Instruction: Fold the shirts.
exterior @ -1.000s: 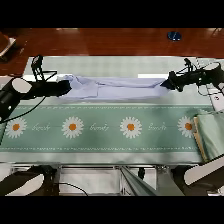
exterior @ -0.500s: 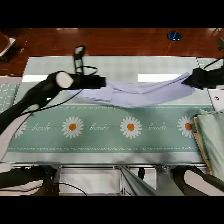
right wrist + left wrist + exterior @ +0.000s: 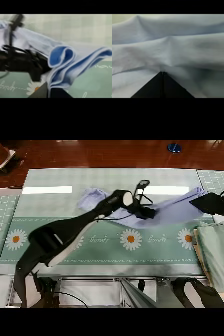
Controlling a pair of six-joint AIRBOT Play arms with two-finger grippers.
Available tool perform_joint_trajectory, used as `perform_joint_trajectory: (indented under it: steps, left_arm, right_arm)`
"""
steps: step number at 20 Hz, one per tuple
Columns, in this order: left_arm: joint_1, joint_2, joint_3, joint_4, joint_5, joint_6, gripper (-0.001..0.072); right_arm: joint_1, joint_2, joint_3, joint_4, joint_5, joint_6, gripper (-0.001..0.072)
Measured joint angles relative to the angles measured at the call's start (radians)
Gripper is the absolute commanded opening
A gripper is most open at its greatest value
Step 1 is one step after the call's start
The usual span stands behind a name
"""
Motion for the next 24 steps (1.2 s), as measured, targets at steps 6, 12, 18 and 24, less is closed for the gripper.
perform_joint_trajectory:
  steps: [6, 12, 18, 24]
  left_arm:
    - [0.023, -0.027, 0.087, -0.051, -0.096, -0.011, 0.0018]
    - [0.327, 0.198, 0.065, 0.173, -0.308, -0.017, 0.0019]
    - [0.578, 0.687, -0.275, 0.448, -0.360, -0.031, 0.0019]
    - [0.652, 1.203, -0.843, 0.550, -0.238, -0.159, 0.0019]
  right_arm:
    - [0.000, 0.024, -0.008, 0.023, 0.006, -0.002, 0.0020]
    - [0.110, -0.011, 0.002, 0.066, -0.067, 0.008, 0.0020]
    - [0.441, -0.312, 0.172, 0.078, -0.213, 0.045, 0.0020]
    - [0.692, -0.789, 0.505, 0.078, -0.267, 0.090, 0.0020]
